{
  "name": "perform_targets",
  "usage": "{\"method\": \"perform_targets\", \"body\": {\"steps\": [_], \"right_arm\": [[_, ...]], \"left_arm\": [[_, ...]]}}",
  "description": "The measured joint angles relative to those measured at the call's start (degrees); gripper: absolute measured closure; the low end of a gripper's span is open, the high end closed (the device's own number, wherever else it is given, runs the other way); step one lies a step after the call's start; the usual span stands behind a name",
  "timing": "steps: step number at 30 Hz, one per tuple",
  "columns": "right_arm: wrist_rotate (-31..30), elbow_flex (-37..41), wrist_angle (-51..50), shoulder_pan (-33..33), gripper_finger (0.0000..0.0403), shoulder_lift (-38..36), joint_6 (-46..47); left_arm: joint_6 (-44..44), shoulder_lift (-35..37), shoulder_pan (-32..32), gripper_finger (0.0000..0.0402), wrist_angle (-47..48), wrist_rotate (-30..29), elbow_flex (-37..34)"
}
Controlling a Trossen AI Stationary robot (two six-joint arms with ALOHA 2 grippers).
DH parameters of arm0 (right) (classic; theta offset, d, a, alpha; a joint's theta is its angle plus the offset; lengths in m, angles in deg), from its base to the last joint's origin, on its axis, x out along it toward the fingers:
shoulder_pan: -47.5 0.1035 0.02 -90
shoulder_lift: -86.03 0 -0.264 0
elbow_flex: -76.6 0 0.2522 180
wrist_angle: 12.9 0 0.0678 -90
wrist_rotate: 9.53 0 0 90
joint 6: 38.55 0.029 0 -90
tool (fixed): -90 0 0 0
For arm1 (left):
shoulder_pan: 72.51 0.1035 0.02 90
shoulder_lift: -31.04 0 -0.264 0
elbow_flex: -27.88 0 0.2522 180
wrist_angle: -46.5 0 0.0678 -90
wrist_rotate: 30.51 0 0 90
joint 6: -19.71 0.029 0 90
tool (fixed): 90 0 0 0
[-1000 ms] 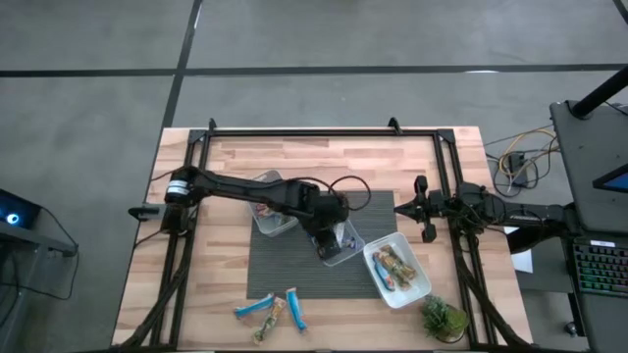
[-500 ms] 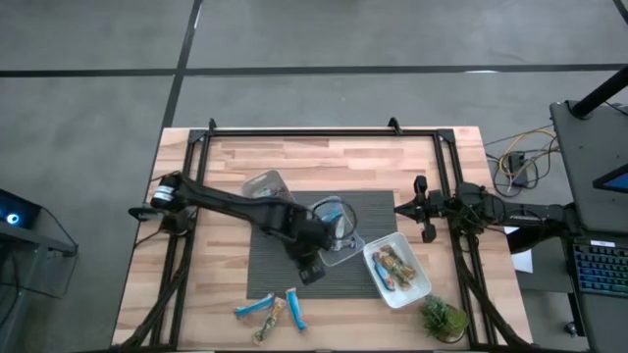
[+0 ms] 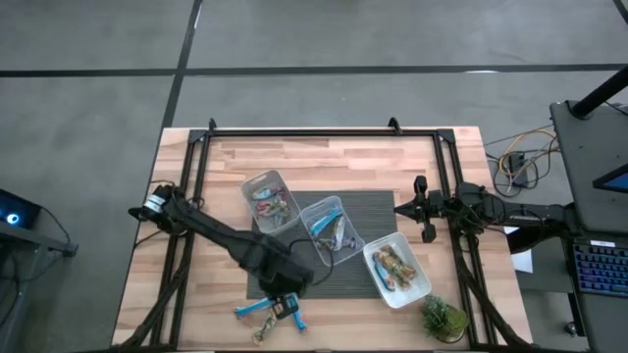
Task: Pick and place Granola Bars by type
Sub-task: Put the red granola bar into the gray bin
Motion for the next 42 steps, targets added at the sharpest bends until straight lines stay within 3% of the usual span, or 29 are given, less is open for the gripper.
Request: {"method": "perform_targets", "body": {"steps": [7, 17, 33, 42], "right_arm": [[0.01, 0.0, 0.0, -0.01, 0.0394, 0.0, 0.01], [0.0, 0.0, 0.0, 0.0, 0.0394, 0.0, 0.01], [0.02, 0.0, 0.0, 0.0, 0.0394, 0.0, 0.01], [-0.02, 0.0, 0.0, -0.02, 0.0394, 0.02, 0.01]], "left_arm": [[-3.91, 0.15, -4.16, 0.0401, 1.56, 0.02, -1.88], [-0.85, 0.35, -6.41, 0.0394, 2.69, -1.53, -2.84], [0.72, 0.69, -6.97, 0.021, 6.7, -4.17, -3.96], [-2.02, 3.93, -7.93, 0.0191, -3.09, -2.95, -14.61]]}}
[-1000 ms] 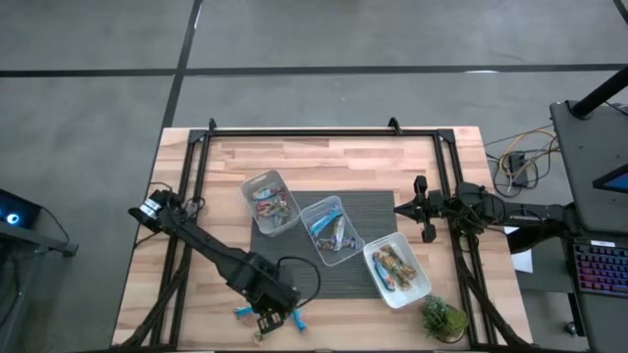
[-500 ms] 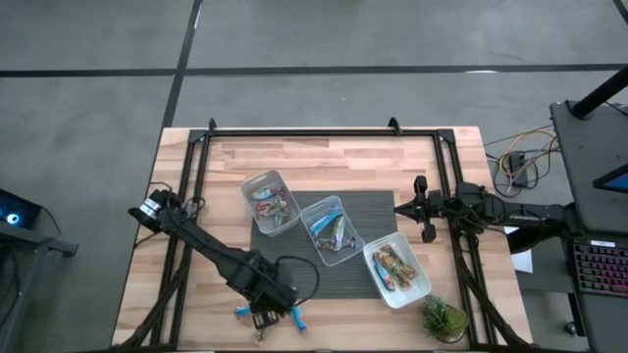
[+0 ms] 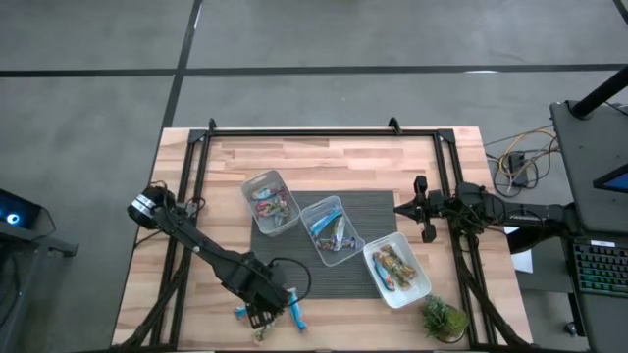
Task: Pick and place Granola Bars by type
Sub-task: Put the red granola bar into the gray bin
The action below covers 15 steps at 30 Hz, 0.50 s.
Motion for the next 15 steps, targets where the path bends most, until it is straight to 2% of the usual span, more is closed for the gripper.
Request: {"method": "perform_targets", "body": {"steps": [7, 15], "right_arm": [[0.01, 0.01, 0.0, 0.0, 0.0394, 0.0, 0.0], [0.03, 0.0, 0.0, 0.0, 0.0394, 0.0, 0.0]], "left_arm": [[-3.95, 2.87, -0.58, 0.019, -16.1, 6.29, -12.07], [-0.56, 3.06, -1.37, 0.019, -19.17, 5.73, -16.63]]}}
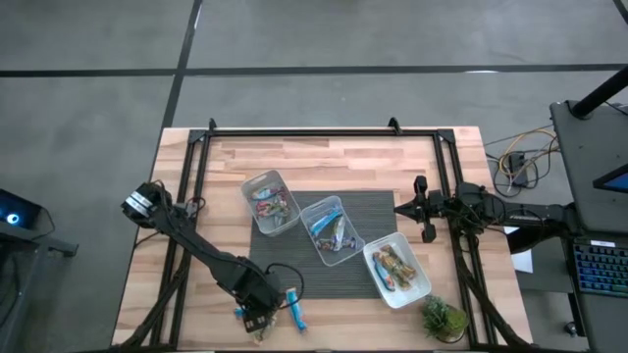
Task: Pick and place Granola Bars by type
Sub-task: Put the red granola bar into the gray bin
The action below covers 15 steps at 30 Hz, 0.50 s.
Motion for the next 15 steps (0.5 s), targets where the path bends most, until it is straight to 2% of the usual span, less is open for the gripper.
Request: {"method": "perform_targets", "body": {"steps": [8, 15], "right_arm": [[0.0, 0.0, 0.0, 0.0, 0.0394, 0.0, 0.0], [-0.02, 0.0, 0.0, 0.0, 0.0394, -0.01, 0.0]], "left_arm": [[0.67, 0.01, -0.87, 0.019, -3.43, -4.33, -3.57], [-0.54, 0.02, -1.3, 0.019, -9.09, -5.18, -7.05]]}}
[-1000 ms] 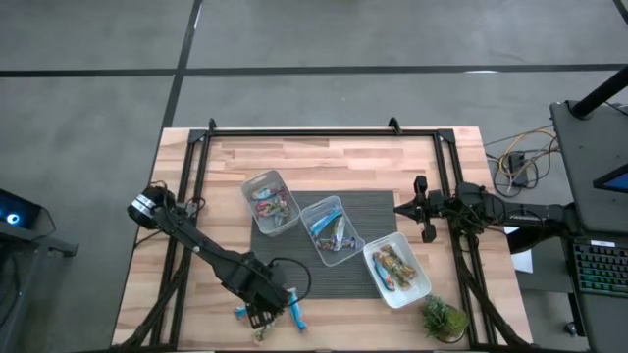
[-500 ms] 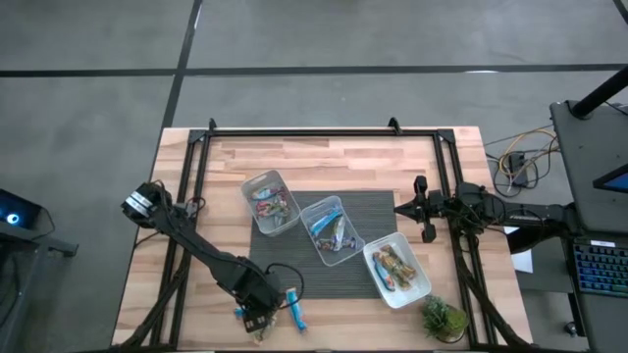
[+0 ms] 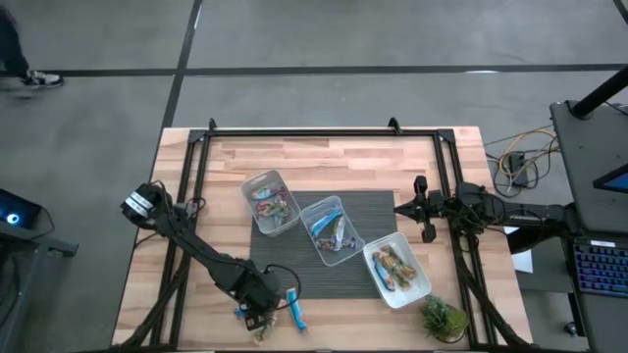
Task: Pick and place Granola Bars by type
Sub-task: Put the red granola bar into the gray bin
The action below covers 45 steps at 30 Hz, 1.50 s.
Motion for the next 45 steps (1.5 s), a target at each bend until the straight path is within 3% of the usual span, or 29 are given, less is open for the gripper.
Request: {"method": "perform_targets", "body": {"steps": [10, 30, 45], "right_arm": [[0.0, 0.0, 0.0, 0.0, 0.0394, -0.01, 0.0], [0.0, 0.0, 0.0, 0.0, 0.0394, -0.01, 0.0], [-0.01, 0.0, 0.02, 0.02, 0.0394, 0.01, 0.0]], "left_arm": [[-0.66, -0.1, -0.12, 0.0191, -0.97, -3.27, -1.42], [-2.28, -0.27, -0.83, 0.0191, -2.08, -3.26, -0.53], [-2.08, -5.15, -1.43, 0.0191, -1.31, -3.29, 1.9]]}}
